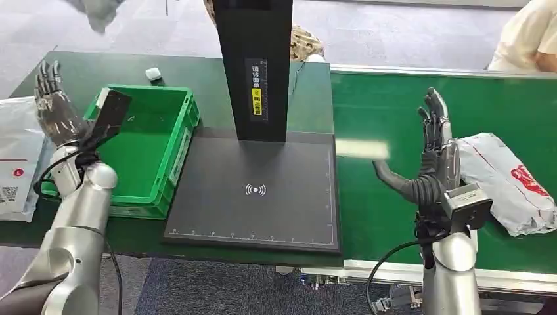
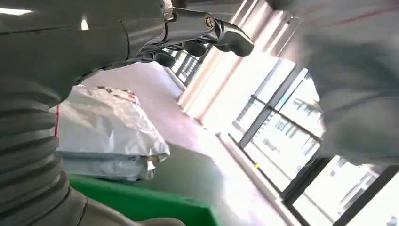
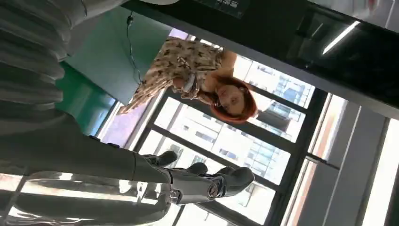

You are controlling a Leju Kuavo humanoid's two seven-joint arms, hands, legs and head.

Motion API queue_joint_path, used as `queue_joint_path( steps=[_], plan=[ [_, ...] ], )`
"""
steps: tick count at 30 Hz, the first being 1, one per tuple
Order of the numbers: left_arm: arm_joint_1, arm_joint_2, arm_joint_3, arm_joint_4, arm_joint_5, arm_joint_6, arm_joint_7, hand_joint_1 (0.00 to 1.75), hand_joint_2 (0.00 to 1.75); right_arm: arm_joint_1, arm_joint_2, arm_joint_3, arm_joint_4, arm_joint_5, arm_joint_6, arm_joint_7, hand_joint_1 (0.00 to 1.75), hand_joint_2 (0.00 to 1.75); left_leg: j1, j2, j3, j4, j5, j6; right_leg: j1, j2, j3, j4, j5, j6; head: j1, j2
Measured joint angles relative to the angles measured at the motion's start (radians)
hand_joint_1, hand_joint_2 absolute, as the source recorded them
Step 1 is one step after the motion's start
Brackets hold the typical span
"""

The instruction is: Moved the parcel from conveyor to table for the left to box.

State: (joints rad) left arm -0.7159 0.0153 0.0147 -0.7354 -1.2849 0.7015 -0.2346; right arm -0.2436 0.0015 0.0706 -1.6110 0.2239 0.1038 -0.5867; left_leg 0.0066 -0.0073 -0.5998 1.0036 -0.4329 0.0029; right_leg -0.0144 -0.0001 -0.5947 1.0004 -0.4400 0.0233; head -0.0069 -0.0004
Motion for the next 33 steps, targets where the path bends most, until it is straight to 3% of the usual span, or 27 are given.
queue_joint_path(
  steps=[5, 12, 17, 21, 25, 30, 33],
  plan=[
    [0.047, -0.026, 0.051, -0.129, 0.041, 0.000, -0.102, 0.00, 1.75, -0.006, -0.005, 0.004, 0.006, -0.007, -0.005, 0.000, 0.00, 1.75, 0.000, 0.000, 0.000, 0.000, 0.000, 0.000, 0.000, 0.000, 0.000, 0.000, 0.000, 0.000, 0.000, 0.000],
    [0.074, -0.045, 0.086, -0.207, 0.054, 0.000, -0.127, 0.00, 1.75, -0.013, -0.006, 0.009, 0.013, -0.011, -0.013, 0.000, 0.00, 1.75, 0.000, 0.000, 0.000, 0.000, 0.000, 0.000, 0.000, 0.000, 0.000, 0.000, 0.000, 0.000, 0.000, 0.000],
    [0.107, -0.076, 0.110, -0.262, 0.289, -0.023, -0.306, 0.00, 1.75, -0.022, -0.015, 0.018, 0.024, -0.021, -0.018, 0.000, 0.00, 1.75, 0.000, 0.000, 0.000, 0.000, 0.000, 0.000, 0.000, 0.000, 0.000, 0.000, 0.000, 0.000, 0.000, 0.000],
    [0.184, -0.077, 0.009, -0.336, 0.844, -0.296, -0.358, 0.00, 1.75, -0.024, -0.024, 0.020, 0.034, -0.034, -0.025, -0.009, 0.00, 1.75, 0.000, 0.000, 0.000, 0.000, -0.001, 0.000, 0.000, 0.000, 0.000, 0.000, 0.000, 0.000, 0.000, 0.000],
    [0.260, -0.077, -0.099, -0.408, 1.145, -0.640, -0.358, 0.00, 1.75, -0.033, -0.028, 0.025, 0.047, -0.037, -0.027, -0.010, 0.00, 1.75, 0.000, -0.001, -0.001, 0.000, -0.001, 0.000, 0.000, -0.001, 0.000, 0.000, 0.000, 0.000, 0.000, 0.000],
    [0.334, -0.077, -0.202, -0.464, 1.322, -0.917, -0.334, 0.00, 1.75, -0.032, -0.029, 0.037, 0.067, -0.073, 0.008, 0.007, 0.00, 1.75, 0.000, 0.000, -0.001, 0.000, -0.001, 0.000, 0.000, -0.001, 0.000, -0.001, 0.000, 0.000, 0.000, 0.000],
    [0.361, -0.077, -0.243, -0.488, 1.341, -0.973, -0.314, 0.00, 1.75, -0.026, -0.028, 0.047, 0.083, -0.117, 0.026, 0.010, 0.00, 1.75, 0.000, 0.000, 0.000, 0.000, -0.001, 0.000, 0.000, -0.001, 0.000, -0.001, 0.000, 0.000, 0.000, 0.000]
  ],
)
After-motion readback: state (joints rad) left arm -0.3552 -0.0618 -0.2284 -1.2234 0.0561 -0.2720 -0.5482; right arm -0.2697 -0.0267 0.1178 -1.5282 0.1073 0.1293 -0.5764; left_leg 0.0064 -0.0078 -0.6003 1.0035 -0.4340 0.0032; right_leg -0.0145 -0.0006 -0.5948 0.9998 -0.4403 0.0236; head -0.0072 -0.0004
